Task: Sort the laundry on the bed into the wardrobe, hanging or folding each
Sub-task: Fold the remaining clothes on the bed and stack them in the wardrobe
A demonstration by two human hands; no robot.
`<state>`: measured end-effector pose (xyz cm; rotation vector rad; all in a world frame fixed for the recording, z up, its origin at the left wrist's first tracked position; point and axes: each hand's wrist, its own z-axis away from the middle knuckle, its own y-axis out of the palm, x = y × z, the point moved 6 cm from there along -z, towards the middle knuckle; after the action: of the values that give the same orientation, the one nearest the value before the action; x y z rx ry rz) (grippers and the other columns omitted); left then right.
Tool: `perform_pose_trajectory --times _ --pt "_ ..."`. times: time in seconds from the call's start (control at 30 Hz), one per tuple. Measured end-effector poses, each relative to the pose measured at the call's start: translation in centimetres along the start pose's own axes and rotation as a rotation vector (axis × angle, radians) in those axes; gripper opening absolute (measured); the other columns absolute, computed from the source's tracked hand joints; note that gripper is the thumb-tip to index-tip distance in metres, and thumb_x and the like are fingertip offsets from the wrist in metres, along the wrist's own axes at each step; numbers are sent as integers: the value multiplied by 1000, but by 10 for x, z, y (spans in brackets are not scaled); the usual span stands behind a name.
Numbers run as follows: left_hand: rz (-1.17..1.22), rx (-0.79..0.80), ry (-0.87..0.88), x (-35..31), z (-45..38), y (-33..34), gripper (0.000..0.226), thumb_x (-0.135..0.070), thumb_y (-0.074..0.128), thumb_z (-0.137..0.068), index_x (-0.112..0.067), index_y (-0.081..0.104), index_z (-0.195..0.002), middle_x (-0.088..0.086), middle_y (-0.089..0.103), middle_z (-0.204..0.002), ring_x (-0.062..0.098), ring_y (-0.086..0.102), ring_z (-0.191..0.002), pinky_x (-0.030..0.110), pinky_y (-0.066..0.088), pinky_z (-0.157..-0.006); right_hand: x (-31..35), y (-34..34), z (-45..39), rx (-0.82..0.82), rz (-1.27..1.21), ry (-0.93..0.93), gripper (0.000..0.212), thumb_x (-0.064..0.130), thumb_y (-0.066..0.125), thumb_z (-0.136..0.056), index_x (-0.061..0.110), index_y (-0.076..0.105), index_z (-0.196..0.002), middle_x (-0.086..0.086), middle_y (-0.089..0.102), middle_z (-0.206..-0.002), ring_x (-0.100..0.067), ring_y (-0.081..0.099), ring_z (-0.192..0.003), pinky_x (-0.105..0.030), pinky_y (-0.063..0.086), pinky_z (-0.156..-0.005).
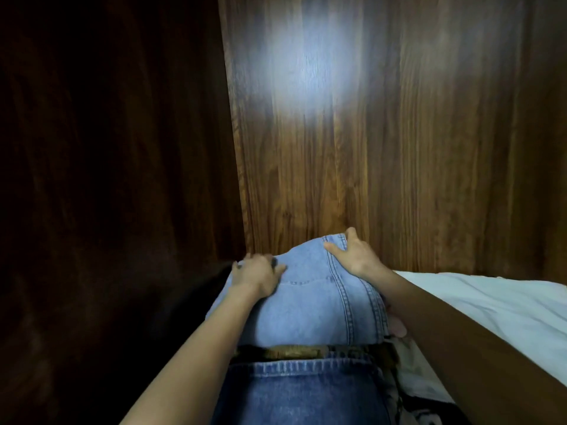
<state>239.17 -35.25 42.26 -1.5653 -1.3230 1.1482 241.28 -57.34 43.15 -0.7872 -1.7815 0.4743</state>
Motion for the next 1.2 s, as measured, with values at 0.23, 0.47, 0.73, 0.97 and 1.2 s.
perform_pose_trajectory --times 0.23,0.47,0.73,0.97,1.2 --pt "109 274 23 5 3 39 72 -69 14 -93 -29 19 -153 2 15 -161 25 13 -148 49 8 -119 36 6 27 45 510 -412 58 37 43 -99 23 21 -152 -5 13 -160 -23 9 -147 -38 14 -118" --pt "22 331 18 -4 -6 43 67 -68 9 -94 -37 10 -153 -3 3 -162 29 -1 -149 62 -10 -112 -20 60 18 367 540 -58 62 50 16 -102 20 0 -154 -10 -12 -160 -23 -10 -148 -37 -1 -119" --pt "25 368 0 -2 -9 60 70 -72 10 -92 -38 6 -153 -6 -2 -162 27 -6 -149 63 -7 -113 -28 66 25 374 475 -9 63 53 17 -101 23 -1 -154 -6 -14 -160 -20 -13 -147 -39 -2 -119" --pt "128 49 62 -8 2 -1 51 -57 46 -93 -23 57 -129 5 55 -135 27 52 -121 37 43 -97 -6 19 63 318 230 -93 62 47 41 -99 12 31 -149 -6 28 -156 -20 27 -142 -31 22 -114" --pt "56 -271 61 -23 130 -79 30 -40 48 -95 -24 63 -116 5 65 -117 32 60 -107 37 46 -82 11 -35 138 -21 106 -252 21 22 51 -94 12 67 -105 -7 69 -102 -23 63 -96 -28 45 -75"
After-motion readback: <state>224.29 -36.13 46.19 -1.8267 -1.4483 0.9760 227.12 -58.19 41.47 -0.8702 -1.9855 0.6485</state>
